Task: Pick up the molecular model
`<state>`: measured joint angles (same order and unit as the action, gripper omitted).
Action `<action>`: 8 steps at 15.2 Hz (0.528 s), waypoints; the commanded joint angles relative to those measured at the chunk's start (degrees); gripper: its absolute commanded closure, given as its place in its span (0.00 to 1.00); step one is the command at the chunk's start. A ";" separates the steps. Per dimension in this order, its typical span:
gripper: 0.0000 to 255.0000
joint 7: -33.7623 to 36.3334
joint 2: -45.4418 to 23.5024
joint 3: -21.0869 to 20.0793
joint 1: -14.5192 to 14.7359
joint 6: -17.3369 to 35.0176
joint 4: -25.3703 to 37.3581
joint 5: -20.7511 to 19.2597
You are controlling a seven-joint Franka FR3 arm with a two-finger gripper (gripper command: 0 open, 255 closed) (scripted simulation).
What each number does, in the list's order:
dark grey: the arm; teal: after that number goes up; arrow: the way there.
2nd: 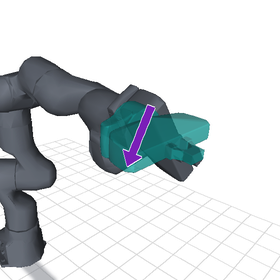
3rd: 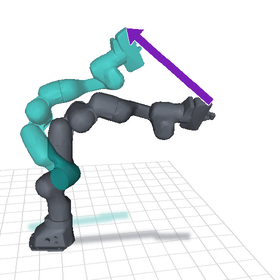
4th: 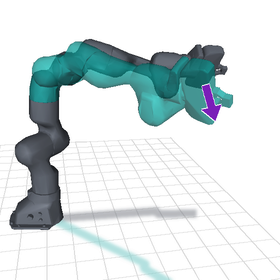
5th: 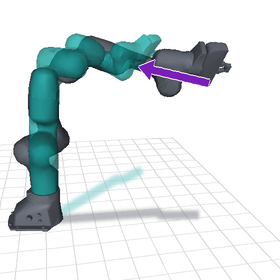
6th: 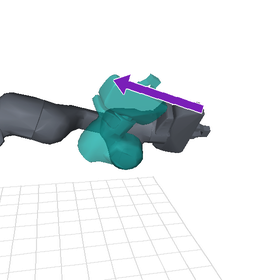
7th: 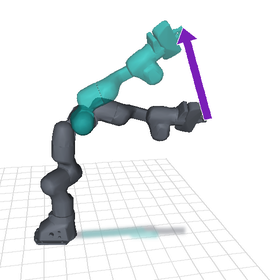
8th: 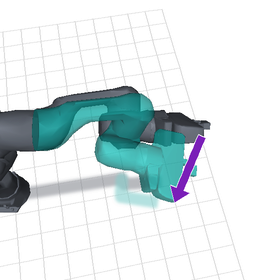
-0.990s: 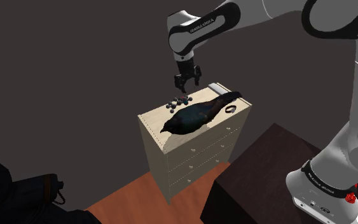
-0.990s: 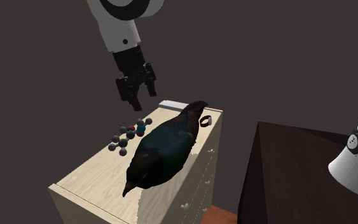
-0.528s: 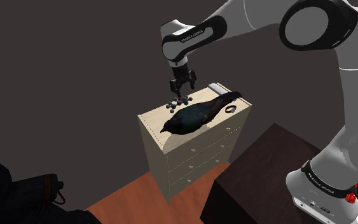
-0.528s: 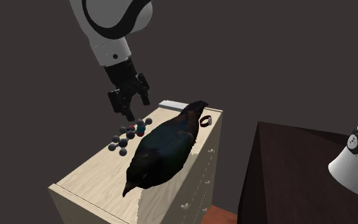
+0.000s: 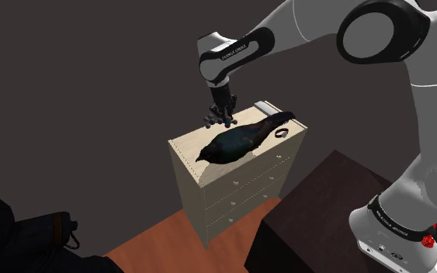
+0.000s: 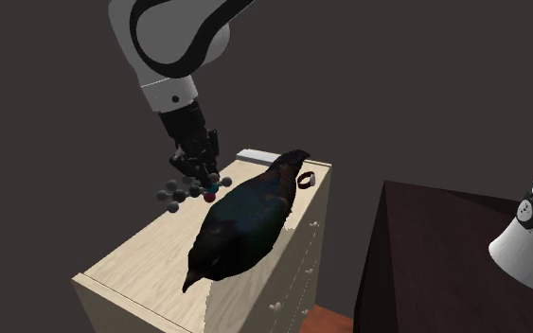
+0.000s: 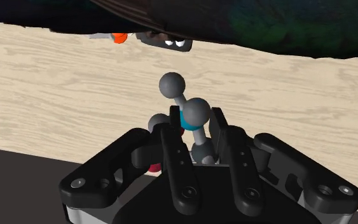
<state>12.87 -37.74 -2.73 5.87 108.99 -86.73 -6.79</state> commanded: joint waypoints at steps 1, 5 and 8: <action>1.00 -0.37 -0.66 -0.06 0.05 0.18 -0.08 -0.04; 1.00 -0.44 -0.15 -0.05 -0.04 0.39 -0.79 -0.05; 1.00 -0.45 -0.55 -0.10 0.07 -1.03 1.03 0.03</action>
<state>12.52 -38.33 -2.91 6.02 108.41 -86.29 -6.74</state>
